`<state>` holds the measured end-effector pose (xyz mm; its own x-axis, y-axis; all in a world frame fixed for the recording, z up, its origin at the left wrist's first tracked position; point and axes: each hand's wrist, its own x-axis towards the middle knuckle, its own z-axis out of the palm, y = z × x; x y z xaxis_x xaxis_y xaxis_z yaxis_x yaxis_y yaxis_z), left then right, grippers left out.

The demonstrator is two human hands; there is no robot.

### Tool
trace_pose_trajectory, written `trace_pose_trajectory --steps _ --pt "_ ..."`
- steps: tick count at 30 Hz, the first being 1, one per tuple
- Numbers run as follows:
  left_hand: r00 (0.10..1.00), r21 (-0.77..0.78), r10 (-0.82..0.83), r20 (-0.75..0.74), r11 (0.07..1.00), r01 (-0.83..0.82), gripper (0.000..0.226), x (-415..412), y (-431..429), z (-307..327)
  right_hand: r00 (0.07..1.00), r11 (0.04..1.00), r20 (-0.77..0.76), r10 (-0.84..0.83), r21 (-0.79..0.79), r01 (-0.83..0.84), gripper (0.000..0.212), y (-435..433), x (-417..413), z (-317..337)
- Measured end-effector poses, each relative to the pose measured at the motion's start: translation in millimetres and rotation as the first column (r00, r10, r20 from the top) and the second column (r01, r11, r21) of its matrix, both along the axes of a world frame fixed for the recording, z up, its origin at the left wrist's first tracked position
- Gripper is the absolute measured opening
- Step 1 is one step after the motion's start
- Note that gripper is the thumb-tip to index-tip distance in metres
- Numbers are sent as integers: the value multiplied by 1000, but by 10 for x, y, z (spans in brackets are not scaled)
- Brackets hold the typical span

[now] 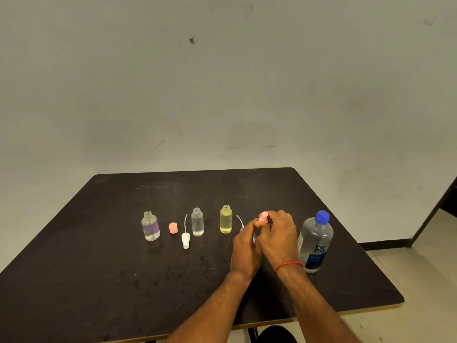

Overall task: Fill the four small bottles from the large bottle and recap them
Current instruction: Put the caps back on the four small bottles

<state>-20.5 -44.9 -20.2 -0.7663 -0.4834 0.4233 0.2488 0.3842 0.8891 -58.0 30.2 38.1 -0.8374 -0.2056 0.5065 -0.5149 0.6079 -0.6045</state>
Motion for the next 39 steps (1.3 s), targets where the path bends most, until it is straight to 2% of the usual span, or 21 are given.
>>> trace_pose_trajectory --steps 2,7,9,13,20,23,30,39 --pt "1000 42 -5 4 999 5 15 3 4 1 999 999 9 -43 -8 43 11 -57 25 -13" --pt "1000 114 3 5 993 -3 13 -15 -15 -5 998 1000 64 4 4 -4 13 -109 -68 -6" --pt "1000 100 -13 1 995 13 16 -28 -16 -7 996 999 82 21 -36 -18 12 -101 -125 14" --pt "1000 92 13 20 996 -14 38 -29 -46 -41 992 997 119 40 -66 -32 18 -145 -241 75" --pt "998 18 41 45 999 -42 41 -42 -61 -26 983 999 184 13 -52 -3 18 -161 -409 84" --pt "994 -21 57 91 998 -55 51 -52 -66 -36 981 998 194 -1 -54 11 17 -144 -476 81" --pt "988 -51 94 123 995 -89 46 -58 -66 -40 977 998 212 0 -65 14 12 -206 -649 38" --pt "980 -36 122 154 992 -118 46 -47 -65 -41 978 998 210 4 -68 10 19 -271 -721 -28"
